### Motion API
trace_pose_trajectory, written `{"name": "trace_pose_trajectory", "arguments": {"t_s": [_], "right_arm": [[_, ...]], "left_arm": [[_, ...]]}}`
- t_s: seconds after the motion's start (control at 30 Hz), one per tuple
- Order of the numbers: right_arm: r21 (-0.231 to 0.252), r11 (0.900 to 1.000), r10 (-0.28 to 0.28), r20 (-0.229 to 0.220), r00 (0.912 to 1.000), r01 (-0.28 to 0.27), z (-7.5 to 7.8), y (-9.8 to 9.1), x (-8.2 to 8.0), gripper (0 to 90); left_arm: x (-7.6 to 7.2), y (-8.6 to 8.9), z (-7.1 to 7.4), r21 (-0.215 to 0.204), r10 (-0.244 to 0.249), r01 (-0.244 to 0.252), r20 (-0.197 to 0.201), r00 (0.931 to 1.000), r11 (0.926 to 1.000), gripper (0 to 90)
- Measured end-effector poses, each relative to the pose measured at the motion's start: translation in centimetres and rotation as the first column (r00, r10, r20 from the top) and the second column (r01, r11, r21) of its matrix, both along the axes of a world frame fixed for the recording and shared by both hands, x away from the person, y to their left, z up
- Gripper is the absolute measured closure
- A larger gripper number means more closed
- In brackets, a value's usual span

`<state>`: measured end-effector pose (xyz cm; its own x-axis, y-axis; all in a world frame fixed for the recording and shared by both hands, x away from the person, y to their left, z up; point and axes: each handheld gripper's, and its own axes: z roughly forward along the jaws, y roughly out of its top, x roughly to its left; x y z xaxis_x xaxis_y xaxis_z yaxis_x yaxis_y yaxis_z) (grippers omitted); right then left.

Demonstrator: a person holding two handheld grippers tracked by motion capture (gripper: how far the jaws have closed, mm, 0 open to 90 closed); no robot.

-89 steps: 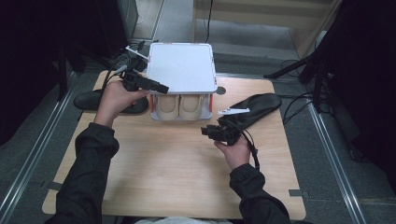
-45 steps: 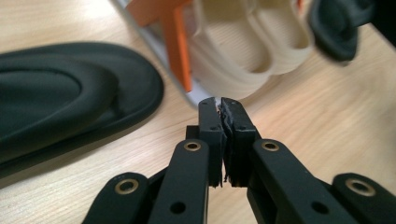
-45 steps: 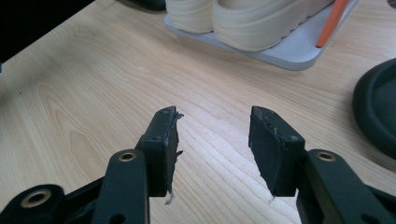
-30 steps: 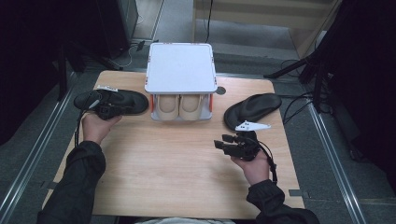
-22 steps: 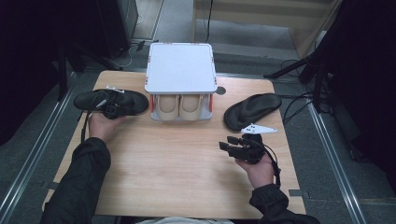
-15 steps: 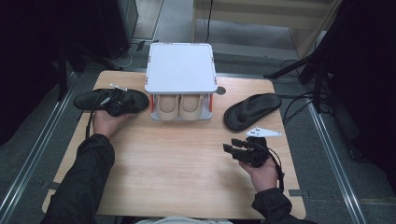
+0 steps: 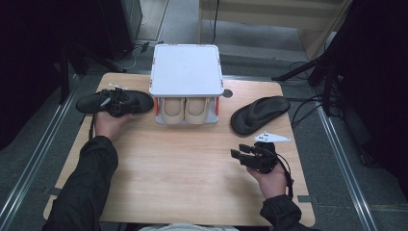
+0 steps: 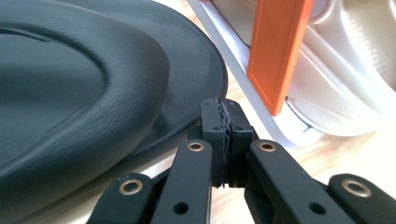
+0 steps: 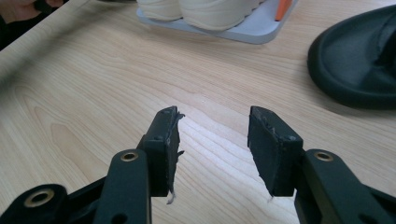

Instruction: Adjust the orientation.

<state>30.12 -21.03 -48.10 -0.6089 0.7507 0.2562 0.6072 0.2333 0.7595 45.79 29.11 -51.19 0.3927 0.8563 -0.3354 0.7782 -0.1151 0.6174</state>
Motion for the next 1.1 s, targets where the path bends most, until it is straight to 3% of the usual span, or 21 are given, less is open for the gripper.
{"name": "trace_pose_trajectory", "arguments": {"t_s": [0.07, 0.23, 0.5, 0.8, 0.87, 1.03, 1.1], "right_arm": [[0.003, 1.0000, 0.009, -0.001, 1.0000, -0.009, 0.0, 0.3, 0.2, 54.3], [0.004, 0.9991, 0.043, -0.003, 0.9991, -0.043, 0.0, 1.2, 1.0, 54.3], [0.004, 0.9951, 0.099, -0.015, 0.9950, -0.099, -0.2, 2.7, 2.0, 54.4], [-0.006, 0.9932, 0.116, -0.031, 0.9928, -0.116, -0.4, 3.3, 2.0, 54.5], [0.000, 0.9937, 0.112, -0.033, 0.9932, -0.112, -0.4, 3.2, 1.9, 54.5], [-0.004, 0.9953, 0.096, -0.036, 0.9947, -0.097, -0.5, 2.9, 1.7, 54.5], [-0.006, 0.9959, 0.090, -0.039, 0.9952, -0.090, -0.6, 2.7, 1.5, 54.5]], "left_arm": [[-0.4, 0.3, 0.6, 0.006, -0.004, 0.004, -0.028, 0.9996, 1.0000, 88.4], [-1.9, 1.7, 2.4, 0.007, 0.005, -0.005, 0.004, 1.0000, 1.0000, 88.9], [-3.1, 5.2, 3.5, 0.024, 0.059, -0.060, 0.019, 0.9981, 0.9979, 89.5], [-2.8, 9.0, 3.1, -0.013, 0.145, -0.145, 0.023, 0.9891, 0.9894, 89.5], [-2.5, 9.6, 2.9, 0.005, 0.157, -0.157, 0.006, 0.9876, 0.9876, 89.6], [-1.7, 10.4, 2.9, -0.006, 0.173, -0.173, 0.023, 0.9846, 0.9849, 89.7], [-1.2, 10.6, 2.9, 0.009, 0.171, -0.171, 0.019, 0.9851, 0.9852, 89.7]]}}
